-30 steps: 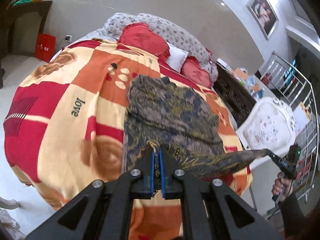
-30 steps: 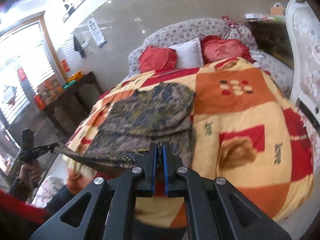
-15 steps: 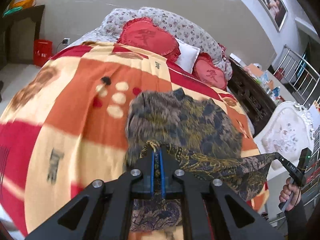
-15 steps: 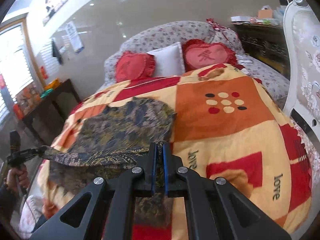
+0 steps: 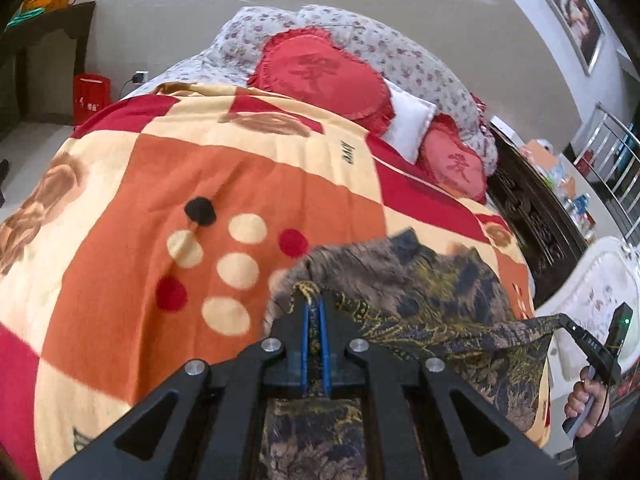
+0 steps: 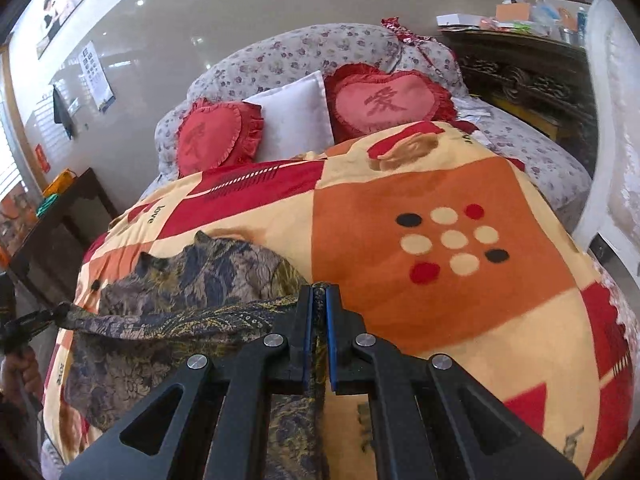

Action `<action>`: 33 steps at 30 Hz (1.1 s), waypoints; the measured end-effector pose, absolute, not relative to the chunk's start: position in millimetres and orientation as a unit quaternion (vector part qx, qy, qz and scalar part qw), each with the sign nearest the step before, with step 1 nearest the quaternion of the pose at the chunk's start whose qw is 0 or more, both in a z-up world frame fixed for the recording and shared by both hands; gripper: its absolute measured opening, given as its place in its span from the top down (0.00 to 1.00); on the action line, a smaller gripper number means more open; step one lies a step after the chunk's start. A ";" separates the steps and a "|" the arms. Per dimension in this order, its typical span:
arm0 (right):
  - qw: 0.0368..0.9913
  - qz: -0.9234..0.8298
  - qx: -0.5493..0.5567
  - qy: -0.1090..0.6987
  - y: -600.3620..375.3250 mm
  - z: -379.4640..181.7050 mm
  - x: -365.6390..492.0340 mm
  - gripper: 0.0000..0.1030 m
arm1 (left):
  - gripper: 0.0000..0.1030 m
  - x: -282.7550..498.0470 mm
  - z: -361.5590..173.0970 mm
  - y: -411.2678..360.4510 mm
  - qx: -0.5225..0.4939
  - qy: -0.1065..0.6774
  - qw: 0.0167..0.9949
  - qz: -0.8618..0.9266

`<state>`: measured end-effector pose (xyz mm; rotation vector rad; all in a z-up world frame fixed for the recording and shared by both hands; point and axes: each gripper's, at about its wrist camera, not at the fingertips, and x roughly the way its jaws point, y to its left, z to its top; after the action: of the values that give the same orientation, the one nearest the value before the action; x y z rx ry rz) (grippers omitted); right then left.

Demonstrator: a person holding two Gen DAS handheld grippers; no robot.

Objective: Fold small clothes

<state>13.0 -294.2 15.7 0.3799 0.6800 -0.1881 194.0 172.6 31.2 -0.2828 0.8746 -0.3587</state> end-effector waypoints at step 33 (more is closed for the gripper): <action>0.926 -0.028 0.155 0.344 -249.9 15.3 56.1 0.75 | 0.63 189.8 0.3 69.7 0.012 0.432 0.877 -0.208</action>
<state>56.1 -249.9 15.3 0.3171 0.7052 -0.0580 189.8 69.7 0.3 0.0246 0.9021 -0.4338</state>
